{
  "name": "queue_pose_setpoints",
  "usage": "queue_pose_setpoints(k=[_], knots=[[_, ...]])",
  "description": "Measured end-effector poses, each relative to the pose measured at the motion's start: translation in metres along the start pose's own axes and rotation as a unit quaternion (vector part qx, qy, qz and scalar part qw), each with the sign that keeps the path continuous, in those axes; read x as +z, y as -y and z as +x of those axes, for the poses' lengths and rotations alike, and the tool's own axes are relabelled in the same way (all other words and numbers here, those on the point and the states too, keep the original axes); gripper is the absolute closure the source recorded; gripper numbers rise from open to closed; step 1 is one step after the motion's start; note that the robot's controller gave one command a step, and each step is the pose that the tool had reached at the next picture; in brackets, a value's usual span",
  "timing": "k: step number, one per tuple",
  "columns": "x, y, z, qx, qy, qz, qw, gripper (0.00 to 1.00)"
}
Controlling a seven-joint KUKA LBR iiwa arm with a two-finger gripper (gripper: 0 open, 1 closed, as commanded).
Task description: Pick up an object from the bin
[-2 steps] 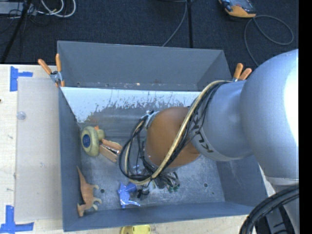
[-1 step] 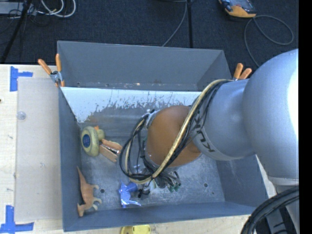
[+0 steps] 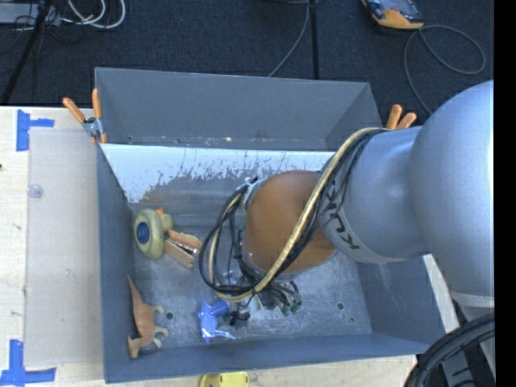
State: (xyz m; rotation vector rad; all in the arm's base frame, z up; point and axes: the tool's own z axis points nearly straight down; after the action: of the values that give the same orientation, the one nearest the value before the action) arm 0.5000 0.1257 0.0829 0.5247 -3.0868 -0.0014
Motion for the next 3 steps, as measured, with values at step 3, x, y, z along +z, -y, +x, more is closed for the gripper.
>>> queue_pose_setpoints(k=[3], knots=[[-0.042,-0.001,0.0,0.001,0.0012,0.0,1.0,1.0]])
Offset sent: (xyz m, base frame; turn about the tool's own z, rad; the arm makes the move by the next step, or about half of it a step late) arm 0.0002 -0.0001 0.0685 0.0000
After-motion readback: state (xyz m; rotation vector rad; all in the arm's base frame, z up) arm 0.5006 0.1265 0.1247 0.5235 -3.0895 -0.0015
